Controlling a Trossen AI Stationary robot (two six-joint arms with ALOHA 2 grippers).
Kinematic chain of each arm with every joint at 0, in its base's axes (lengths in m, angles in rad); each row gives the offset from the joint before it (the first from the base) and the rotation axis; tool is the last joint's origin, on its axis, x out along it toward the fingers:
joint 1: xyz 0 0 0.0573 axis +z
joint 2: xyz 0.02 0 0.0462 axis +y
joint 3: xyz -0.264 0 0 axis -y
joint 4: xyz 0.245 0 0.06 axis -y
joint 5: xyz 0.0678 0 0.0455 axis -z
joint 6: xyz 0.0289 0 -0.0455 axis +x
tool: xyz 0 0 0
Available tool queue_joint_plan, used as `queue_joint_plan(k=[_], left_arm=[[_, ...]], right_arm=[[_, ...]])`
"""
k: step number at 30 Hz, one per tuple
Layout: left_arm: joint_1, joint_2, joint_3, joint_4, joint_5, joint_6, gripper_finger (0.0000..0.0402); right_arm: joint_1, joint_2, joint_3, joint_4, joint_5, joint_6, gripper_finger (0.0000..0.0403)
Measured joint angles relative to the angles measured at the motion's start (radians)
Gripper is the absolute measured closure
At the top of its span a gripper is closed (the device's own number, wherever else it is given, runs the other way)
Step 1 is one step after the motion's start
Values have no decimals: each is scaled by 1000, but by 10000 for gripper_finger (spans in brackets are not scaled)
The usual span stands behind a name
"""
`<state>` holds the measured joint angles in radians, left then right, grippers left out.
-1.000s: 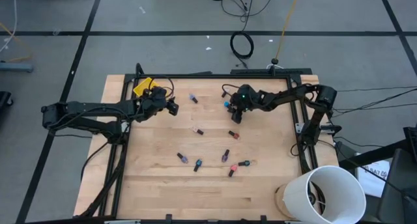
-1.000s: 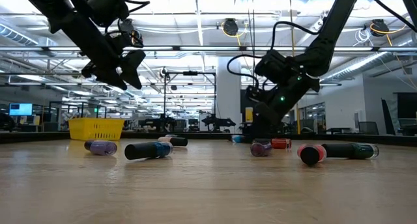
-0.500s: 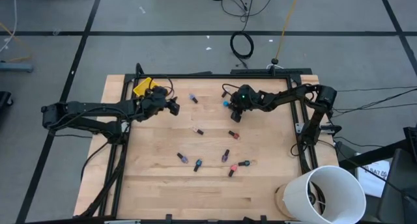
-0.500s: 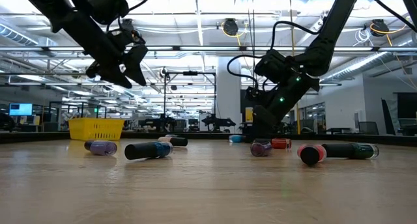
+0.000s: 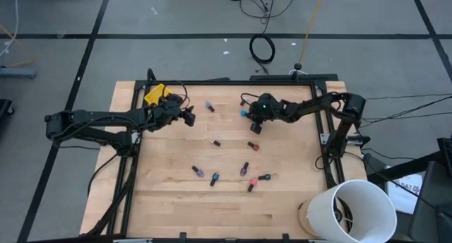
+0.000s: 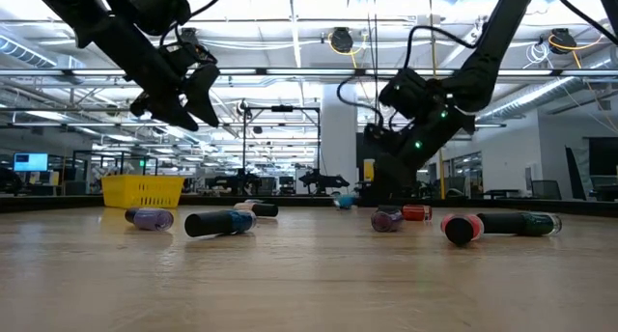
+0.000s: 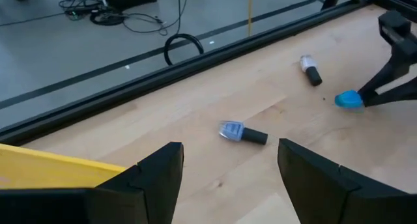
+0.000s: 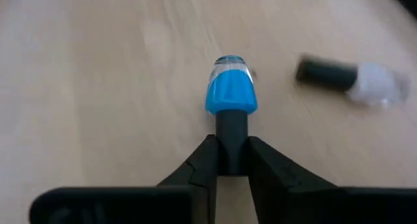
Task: Pick & Place Nail Polish
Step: Put the blue nail polish into the yellow bin
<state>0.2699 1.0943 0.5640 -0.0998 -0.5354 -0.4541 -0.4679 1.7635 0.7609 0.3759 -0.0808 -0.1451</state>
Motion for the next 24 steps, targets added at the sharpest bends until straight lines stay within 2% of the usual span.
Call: queue_joint_plan(k=[11, 14, 18, 20, 22, 24], left_arm=[[0, 0, 0, 1, 22, 0, 156], [0, 0, 0, 1, 25, 0, 156], [0, 0, 0, 1, 43, 1, 156], [0, 0, 0, 1, 44, 1, 156], [0, 0, 0, 0, 45, 4, 155], [0, 0, 0, 1, 45, 8, 156]], right_arm=[[85, -97, 1, 89, 10, -82, 354], [130, -130, 1, 83, 85, -151, 354], [203, -188, -9, 58, 271, -271, 354], [231, -221, -9, 26, 325, -288, 354], [247, -261, -9, -37, 314, -270, 354], [248, -299, -10, -90, 219, -222, 354]])
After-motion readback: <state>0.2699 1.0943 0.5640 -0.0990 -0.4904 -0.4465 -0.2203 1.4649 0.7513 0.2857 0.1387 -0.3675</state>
